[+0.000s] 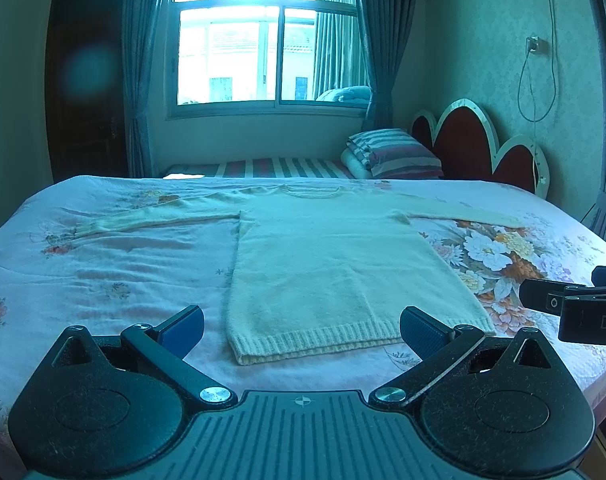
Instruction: Fold small clothes
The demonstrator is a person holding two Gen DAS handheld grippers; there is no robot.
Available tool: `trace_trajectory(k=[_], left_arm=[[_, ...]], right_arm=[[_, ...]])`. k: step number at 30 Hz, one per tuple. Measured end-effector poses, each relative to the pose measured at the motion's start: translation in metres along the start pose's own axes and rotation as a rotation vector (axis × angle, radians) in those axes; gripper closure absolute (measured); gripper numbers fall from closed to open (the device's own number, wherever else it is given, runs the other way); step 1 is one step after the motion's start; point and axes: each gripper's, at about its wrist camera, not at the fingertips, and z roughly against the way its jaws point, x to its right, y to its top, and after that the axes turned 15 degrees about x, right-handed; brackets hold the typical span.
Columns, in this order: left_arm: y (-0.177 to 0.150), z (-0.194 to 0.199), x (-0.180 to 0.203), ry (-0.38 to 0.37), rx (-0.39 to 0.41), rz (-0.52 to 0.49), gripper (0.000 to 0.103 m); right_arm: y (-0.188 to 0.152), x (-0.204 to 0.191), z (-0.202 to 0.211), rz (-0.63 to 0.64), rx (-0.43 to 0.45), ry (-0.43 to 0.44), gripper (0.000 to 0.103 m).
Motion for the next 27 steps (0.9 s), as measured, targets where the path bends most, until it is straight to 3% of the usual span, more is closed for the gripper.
trace_trajectory(k=[8,15,27], left_arm=[[0.015,-0.027,0.001,-0.010,0.019,-0.003,0.000],[0.032,-0.073,0.013,-0.017,0.028,-0.030,0.000],[0.041,-0.211,0.052,0.013,-0.051,-0.025,0.000]], right_arm=[[0.009,0.009,-0.014,0.015,0.024,-0.022,0.001],[0.022,0.039,-0.060,-0.016,0.058,-0.046,0.001],[0.041,0.105,-0.181,-0.061,0.067,-0.072,0.003]])
